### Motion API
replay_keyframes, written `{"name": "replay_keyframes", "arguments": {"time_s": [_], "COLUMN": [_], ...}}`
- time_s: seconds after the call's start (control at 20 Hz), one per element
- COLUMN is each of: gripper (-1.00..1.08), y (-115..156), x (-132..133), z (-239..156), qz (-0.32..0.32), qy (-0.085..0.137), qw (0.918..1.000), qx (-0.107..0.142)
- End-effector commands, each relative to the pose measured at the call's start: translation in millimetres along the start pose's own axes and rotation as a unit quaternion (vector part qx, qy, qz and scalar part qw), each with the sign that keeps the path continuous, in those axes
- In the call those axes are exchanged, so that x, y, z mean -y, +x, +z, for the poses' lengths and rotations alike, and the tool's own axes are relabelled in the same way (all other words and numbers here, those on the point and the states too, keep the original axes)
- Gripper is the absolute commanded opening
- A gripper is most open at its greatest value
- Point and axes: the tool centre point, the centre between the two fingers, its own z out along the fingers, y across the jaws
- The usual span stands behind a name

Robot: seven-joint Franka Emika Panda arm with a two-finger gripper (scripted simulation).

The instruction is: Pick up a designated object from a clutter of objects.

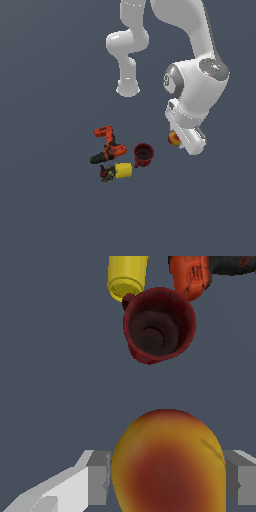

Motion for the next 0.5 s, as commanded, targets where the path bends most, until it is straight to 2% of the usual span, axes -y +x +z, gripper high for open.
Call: {"name": "replay_keyframes", "arguments": {"time_s": [0.0, 0.45], "gripper": [-1.00, -1.00], "y": [-5, -21], "x": [-6, -23], "z": [-30, -127], "qz": [0.000, 0.000], "qy": [0.001, 0.001], "qw": [1.0000, 1.0000], "qx": [0.000, -0.001]}}
